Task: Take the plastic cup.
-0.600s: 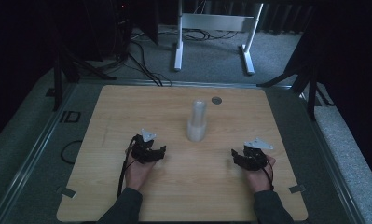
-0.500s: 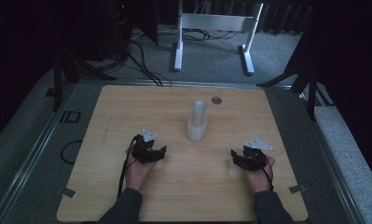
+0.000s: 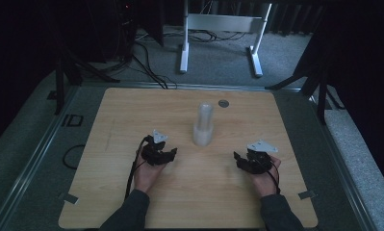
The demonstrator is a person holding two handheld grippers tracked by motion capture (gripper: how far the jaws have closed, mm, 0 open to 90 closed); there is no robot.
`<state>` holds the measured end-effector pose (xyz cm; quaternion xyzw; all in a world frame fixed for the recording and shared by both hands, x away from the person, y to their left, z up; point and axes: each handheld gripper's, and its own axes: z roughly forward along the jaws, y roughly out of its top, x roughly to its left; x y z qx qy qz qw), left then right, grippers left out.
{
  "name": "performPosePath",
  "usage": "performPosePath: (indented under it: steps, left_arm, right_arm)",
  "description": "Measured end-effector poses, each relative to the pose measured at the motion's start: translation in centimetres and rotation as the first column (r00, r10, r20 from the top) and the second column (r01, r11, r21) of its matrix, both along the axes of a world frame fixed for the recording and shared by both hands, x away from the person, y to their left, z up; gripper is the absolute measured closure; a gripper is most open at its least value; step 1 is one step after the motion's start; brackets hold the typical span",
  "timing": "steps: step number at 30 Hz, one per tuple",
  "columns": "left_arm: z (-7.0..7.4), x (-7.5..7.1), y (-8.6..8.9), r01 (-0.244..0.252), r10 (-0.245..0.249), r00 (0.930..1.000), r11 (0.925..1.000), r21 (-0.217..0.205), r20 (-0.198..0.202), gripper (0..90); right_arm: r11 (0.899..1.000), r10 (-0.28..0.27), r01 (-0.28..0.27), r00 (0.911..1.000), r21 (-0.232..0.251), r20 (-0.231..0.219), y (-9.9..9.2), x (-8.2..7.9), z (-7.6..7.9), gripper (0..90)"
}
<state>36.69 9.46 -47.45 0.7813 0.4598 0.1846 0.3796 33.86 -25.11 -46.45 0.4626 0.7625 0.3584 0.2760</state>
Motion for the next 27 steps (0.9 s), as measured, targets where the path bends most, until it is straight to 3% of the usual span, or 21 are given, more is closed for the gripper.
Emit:
performPosePath:
  steps: [9, 12, 17, 19, 20, 22, 27]
  left_arm:
    - [1.7, 1.2, -1.9, 0.059, -0.057, 0.9964, 0.9979, -0.027, 0.062, 36.5]
    - [2.2, 2.0, -2.9, 0.094, -0.089, 0.9928, 0.9938, -0.06, 0.08, 35.4]
    - [2.6, 2.3, -4.5, 0.152, -0.145, 0.9823, 0.9866, -0.059, 0.119, 32.0]
    - [2.6, 2.3, -4.5, 0.152, -0.145, 0.9823, 0.9866, -0.059, 0.119, 29.5]
    - [2.7, 2.6, -5.2, 0.142, -0.133, 0.9812, 0.9882, -0.056, 0.14, 25.1]
    - [2.8, 3.0, -5.6, 0.159, -0.147, 0.9792, 0.9839, -0.081, 0.14, 23.5]
    - [2.6, 3.9, -7.0, 0.175, -0.164, 0.9754, 0.9822, -0.068, 0.148, 18.3]
  right_arm:
    - [0.999, 0.036, -0.036, 0.9991, -0.003, 0.024, 1.1, 0.7, 1.2, 38.9]
    - [0.999, 0.049, -0.05, 0.9984, 0.012, 0.027, 1.6, 1.2, 1.8, 38.4]
    - [0.998, 0.062, -0.062, 0.9976, 0.016, 0.03, 2.1, 1.7, 2.1, 37.6]
    - [0.998, 0.061, -0.061, 0.9977, 0.022, 0.03, 2.2, 1.8, 2.2, 37.6]
    - [0.997, 0.066, -0.067, 0.9972, 0.027, 0.036, 2.4, 2.0, 2.5, 37.1]
    - [0.997, 0.069, -0.07, 0.9968, 0.026, 0.041, 2.5, 2.0, 2.7, 36.9]
    - [0.996, 0.084, -0.085, 0.9951, 0.021, 0.052, 3.2, 2.5, 3.5, 35.5]
